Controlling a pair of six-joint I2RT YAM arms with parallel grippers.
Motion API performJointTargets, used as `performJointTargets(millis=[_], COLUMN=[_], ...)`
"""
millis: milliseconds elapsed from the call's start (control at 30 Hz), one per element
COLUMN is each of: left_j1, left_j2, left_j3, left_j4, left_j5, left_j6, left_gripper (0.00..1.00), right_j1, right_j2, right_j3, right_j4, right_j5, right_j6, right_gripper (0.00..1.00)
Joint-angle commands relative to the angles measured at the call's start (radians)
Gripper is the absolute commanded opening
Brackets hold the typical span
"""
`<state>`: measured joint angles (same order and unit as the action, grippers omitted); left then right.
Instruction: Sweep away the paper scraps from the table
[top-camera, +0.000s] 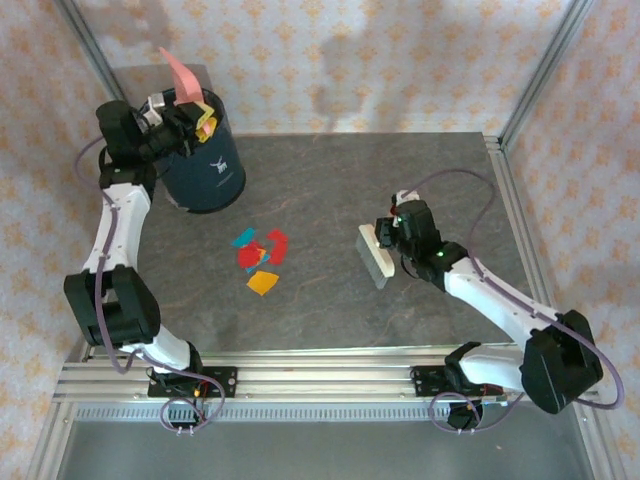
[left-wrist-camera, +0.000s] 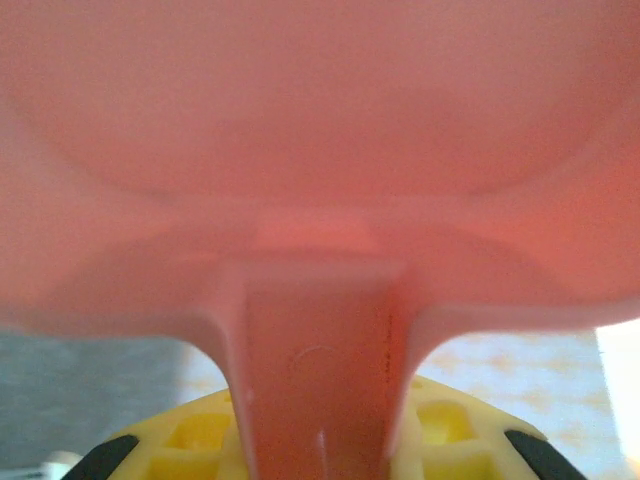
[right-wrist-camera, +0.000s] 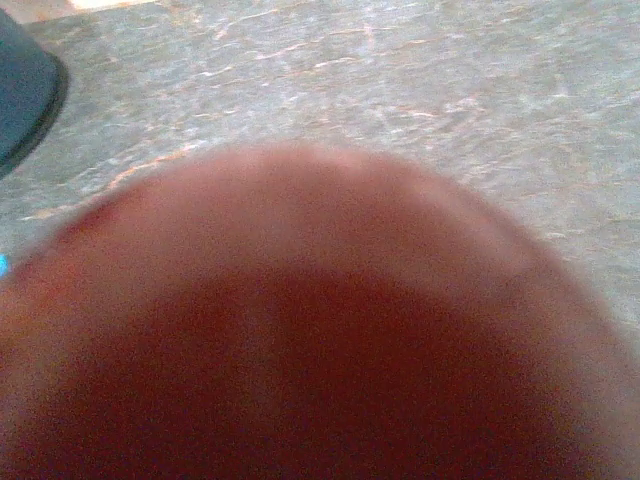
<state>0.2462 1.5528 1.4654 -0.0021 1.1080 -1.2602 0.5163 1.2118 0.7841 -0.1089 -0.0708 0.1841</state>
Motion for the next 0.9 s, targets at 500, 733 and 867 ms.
performJointTargets(millis=[500, 733, 867], left_j1=[-0.098, -0.103, -0.104], left_j2=[-0.223, -0.352, -0.396], left_j3=[0.122, 0.019, -0.012], left_j4=[-1.098, -1.143, -1.158], left_j5=[-0.658, -0.712, -0.731], left_j6=[1.061, 1.075, 1.089], left_gripper=[0.0, 0.0, 0.0], right_j1=[0.162, 0.239, 0.268], right_j2=[0.387, 0.577, 0.66], right_j3=[0.338, 0.473, 0.511], right_j4=[0.312, 0.382, 0.465], right_j5=[-0.302, -0.309, -0.303], right_j6=[0.337, 0.478, 0.559], right_gripper=[0.0, 0.0, 0.0])
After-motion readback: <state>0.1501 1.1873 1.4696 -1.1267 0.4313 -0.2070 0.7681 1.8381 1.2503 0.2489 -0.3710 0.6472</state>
